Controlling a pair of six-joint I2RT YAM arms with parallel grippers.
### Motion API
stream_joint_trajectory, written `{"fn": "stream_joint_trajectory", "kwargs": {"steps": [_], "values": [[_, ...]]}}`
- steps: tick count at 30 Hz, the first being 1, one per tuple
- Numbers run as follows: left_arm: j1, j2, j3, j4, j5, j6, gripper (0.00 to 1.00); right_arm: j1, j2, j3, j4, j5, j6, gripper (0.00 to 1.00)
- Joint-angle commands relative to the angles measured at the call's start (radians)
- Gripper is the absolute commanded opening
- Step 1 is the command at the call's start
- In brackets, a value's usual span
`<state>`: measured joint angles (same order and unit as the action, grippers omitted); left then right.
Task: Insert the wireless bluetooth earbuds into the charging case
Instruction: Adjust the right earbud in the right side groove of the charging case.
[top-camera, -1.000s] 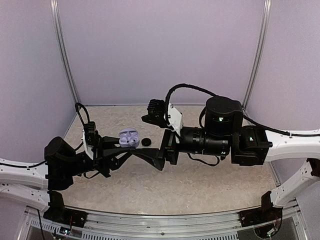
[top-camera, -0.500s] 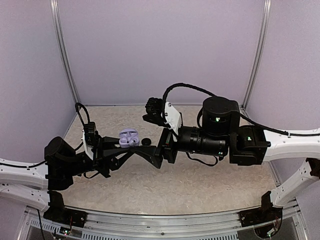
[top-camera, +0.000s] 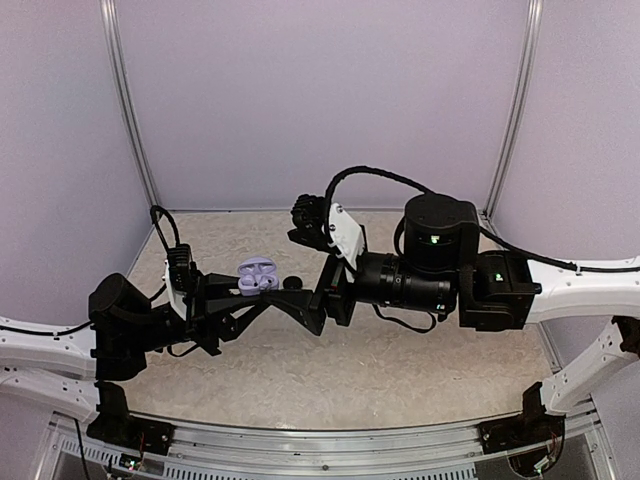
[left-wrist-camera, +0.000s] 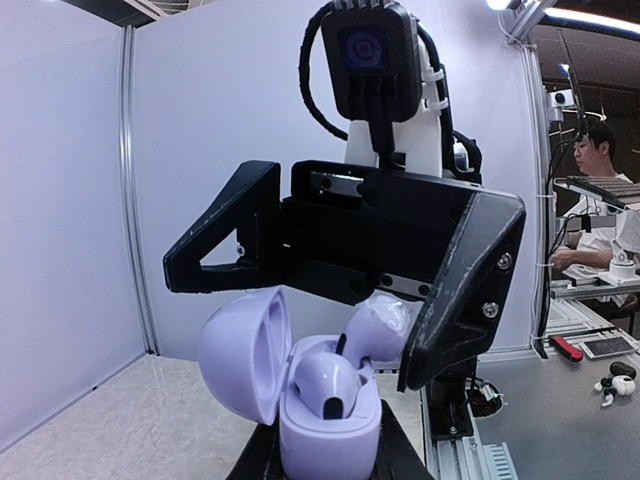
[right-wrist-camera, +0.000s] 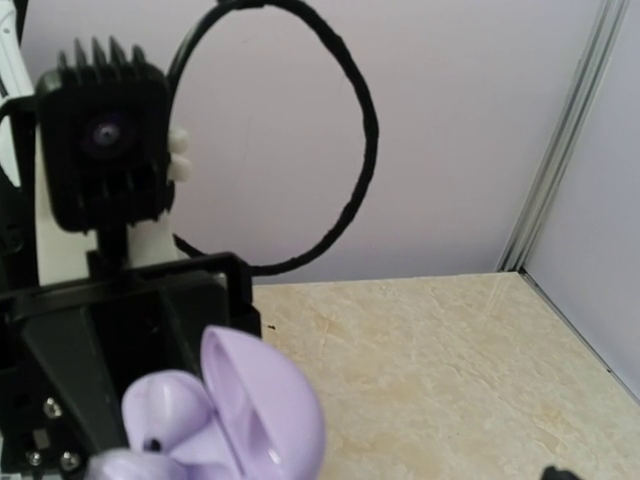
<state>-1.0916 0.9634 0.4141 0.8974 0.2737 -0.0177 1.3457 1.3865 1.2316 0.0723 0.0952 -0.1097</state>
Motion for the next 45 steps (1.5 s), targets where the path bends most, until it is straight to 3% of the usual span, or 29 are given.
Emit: {"fn": "stream_joint_trajectory", "kwargs": {"steps": [1,45], "values": [[0.006,-0.008,0.006,0.027,0.010,0.015,0.08,-0.006,-0.028,-0.006,0.003,0.019,0.019,0.95],[0.006,-0.005,0.008,0.032,0.018,0.013,0.08,-0.018,-0.044,0.002,-0.034,0.038,0.018,0.94]]}}
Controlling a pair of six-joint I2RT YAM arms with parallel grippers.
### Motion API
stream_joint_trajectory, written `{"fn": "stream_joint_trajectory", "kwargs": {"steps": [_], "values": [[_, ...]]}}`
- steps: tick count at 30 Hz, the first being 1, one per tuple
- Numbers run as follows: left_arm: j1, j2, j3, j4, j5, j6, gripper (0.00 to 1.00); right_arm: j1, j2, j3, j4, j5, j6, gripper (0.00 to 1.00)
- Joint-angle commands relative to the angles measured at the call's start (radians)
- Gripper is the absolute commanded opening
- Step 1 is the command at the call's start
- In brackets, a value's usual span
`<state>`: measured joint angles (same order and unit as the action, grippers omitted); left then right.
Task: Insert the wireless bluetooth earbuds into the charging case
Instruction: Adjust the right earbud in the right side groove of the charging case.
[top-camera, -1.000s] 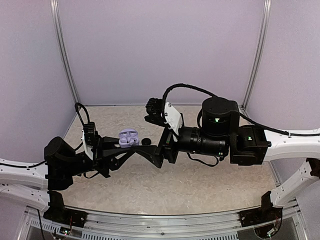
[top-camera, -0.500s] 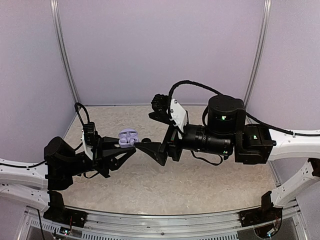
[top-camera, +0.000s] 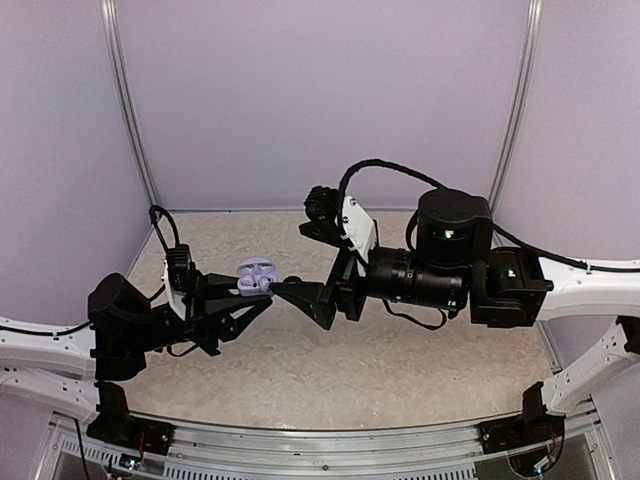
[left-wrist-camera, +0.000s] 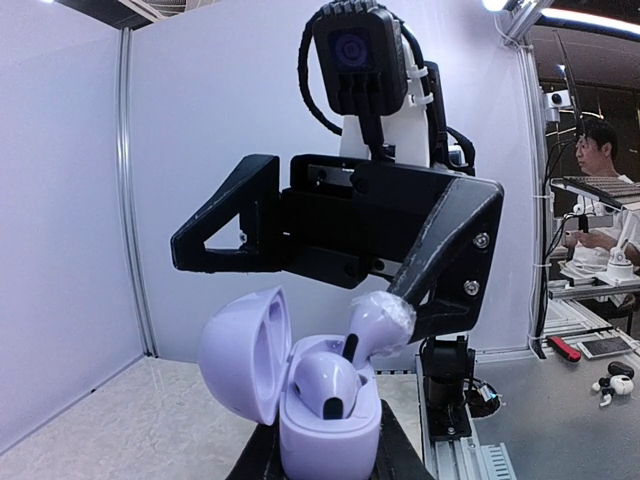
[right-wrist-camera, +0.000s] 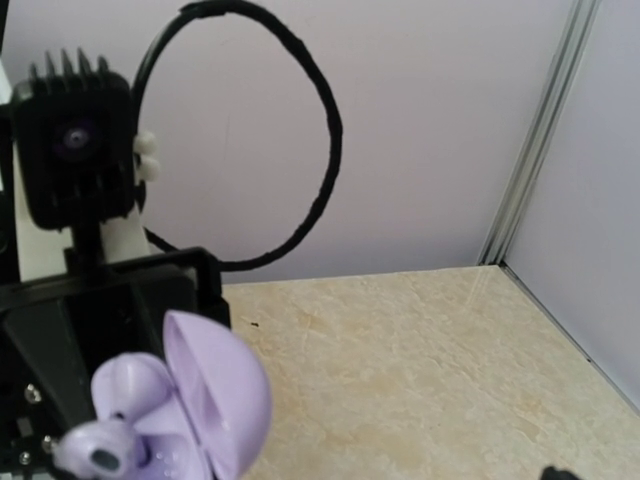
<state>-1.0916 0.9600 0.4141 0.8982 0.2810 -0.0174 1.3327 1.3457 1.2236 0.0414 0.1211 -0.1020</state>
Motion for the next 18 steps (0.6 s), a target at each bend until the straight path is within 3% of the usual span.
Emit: {"fn": "stream_joint_trajectory", "kwargs": {"steps": [1,18], "values": [[0.006,0.001,0.008,0.031,0.010,0.013,0.08,-0.005,0.000,0.012,-0.004,0.012,0.009,0.94],[0.003,0.009,0.007,0.022,0.018,0.014,0.08,-0.018,0.015,0.036,-0.014,0.059,0.020,0.95]]}}
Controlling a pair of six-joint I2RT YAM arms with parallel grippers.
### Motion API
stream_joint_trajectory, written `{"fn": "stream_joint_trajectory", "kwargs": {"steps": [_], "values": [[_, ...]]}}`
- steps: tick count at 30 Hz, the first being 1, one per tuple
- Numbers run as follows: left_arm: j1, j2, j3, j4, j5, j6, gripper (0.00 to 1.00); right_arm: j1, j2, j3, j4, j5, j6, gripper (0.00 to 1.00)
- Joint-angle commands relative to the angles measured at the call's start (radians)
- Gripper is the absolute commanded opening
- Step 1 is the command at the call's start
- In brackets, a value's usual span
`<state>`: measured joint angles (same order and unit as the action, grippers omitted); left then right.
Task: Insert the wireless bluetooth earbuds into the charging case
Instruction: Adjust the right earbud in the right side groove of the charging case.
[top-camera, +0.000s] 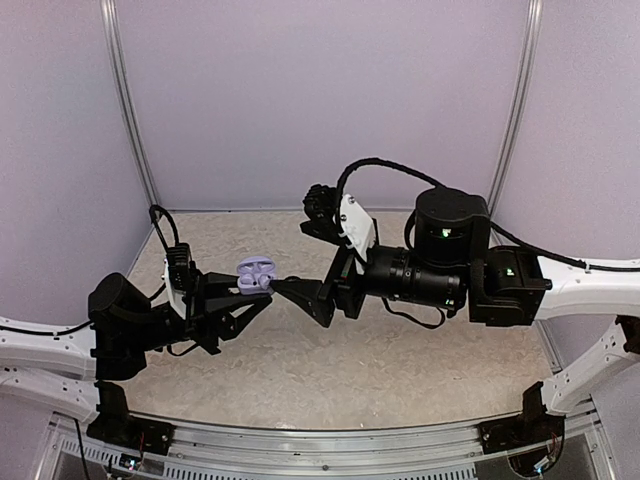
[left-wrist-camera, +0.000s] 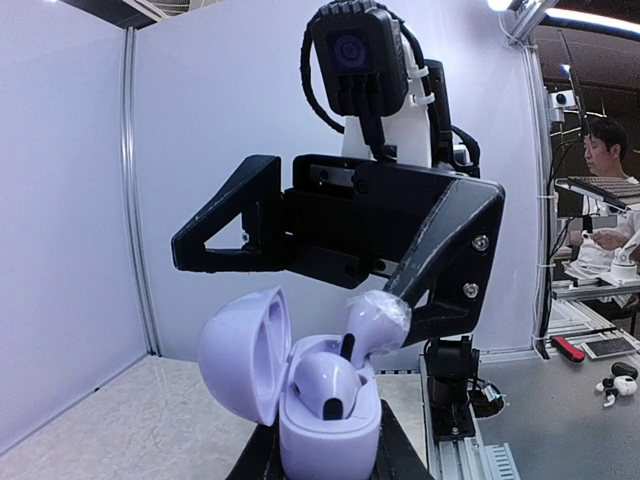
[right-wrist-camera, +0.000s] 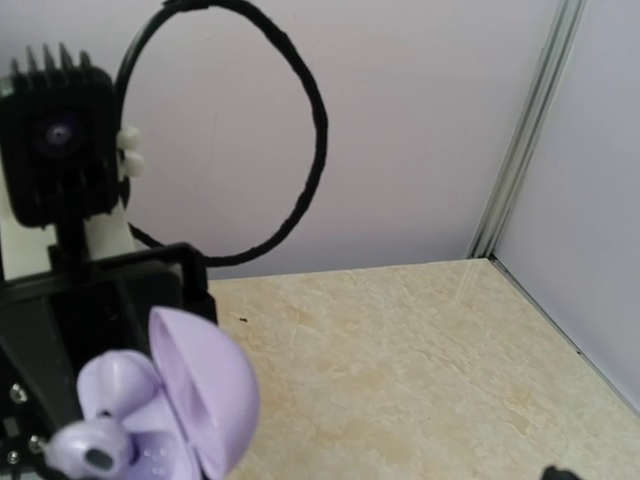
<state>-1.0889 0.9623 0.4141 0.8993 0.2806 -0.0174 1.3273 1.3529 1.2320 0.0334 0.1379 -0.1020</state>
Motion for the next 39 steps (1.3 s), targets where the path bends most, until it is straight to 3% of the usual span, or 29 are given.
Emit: {"fn": "stream_joint_trajectory", "kwargs": {"steps": [1,11,24,39], "values": [[0.000,0.007,0.008,0.021,0.018,0.014,0.08,-0.013,0.006,0.027,-0.006,0.048,0.023,0.95],[-0.001,0.006,0.011,0.020,0.005,0.014,0.08,-0.028,-0.002,0.025,-0.019,0.033,0.044,0.95],[0.004,-0.003,0.015,0.005,-0.065,0.009,0.08,-0.025,-0.024,-0.018,-0.023,-0.109,0.041,0.95],[0.003,0.000,0.018,-0.003,-0.053,0.014,0.08,-0.019,0.044,0.049,0.003,-0.087,0.047,0.95]]}}
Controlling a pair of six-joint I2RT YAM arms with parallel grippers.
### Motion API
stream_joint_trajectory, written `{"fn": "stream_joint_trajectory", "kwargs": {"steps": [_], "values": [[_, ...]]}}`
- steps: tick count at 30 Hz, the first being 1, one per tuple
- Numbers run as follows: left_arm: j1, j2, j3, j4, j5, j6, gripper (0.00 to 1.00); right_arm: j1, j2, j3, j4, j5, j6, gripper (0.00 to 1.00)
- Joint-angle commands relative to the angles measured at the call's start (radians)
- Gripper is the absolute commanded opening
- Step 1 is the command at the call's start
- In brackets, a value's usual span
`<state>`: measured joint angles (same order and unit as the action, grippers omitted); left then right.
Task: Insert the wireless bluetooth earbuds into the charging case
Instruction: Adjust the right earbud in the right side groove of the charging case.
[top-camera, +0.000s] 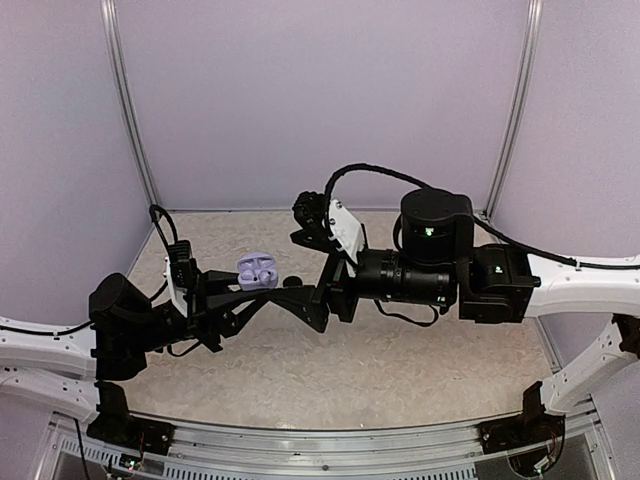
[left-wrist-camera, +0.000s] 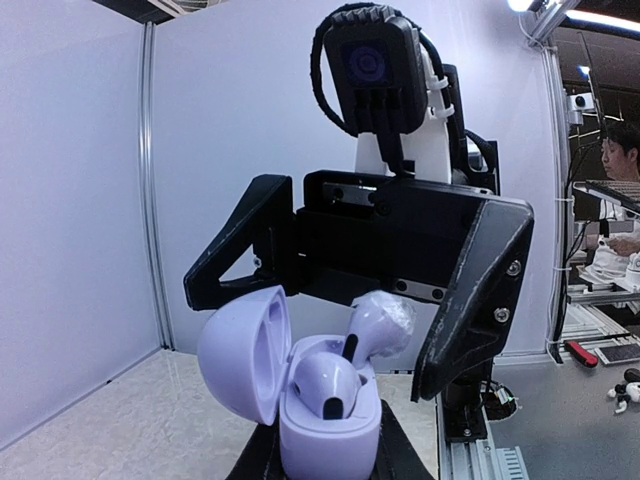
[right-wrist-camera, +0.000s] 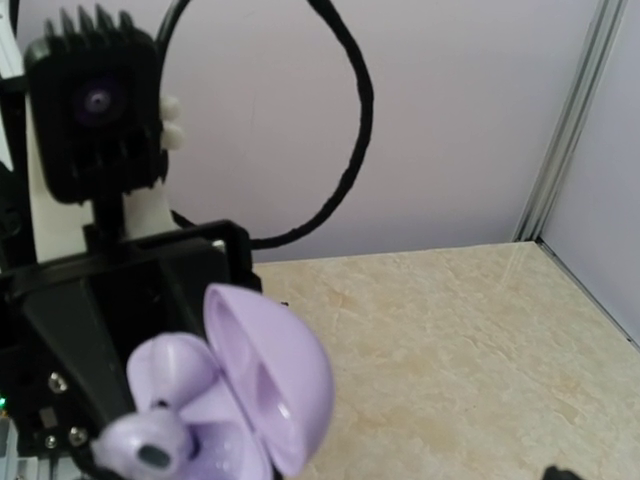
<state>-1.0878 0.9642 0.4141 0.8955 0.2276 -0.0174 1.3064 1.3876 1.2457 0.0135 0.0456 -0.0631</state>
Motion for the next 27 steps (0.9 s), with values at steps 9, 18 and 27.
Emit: {"fn": "stream_joint_trajectory", "kwargs": {"steps": [9,18,27], "values": [[0.002,-0.008,0.011,0.003,0.011,0.014,0.07,0.002,0.011,0.034,0.041,0.017,0.011,0.95],[0.002,-0.016,0.006,0.009,0.041,0.013,0.07,-0.011,-0.006,0.023,0.037,0.059,0.022,0.94],[0.003,-0.012,0.003,0.026,0.055,0.010,0.07,-0.022,-0.012,0.016,0.025,0.058,0.027,0.93]]}}
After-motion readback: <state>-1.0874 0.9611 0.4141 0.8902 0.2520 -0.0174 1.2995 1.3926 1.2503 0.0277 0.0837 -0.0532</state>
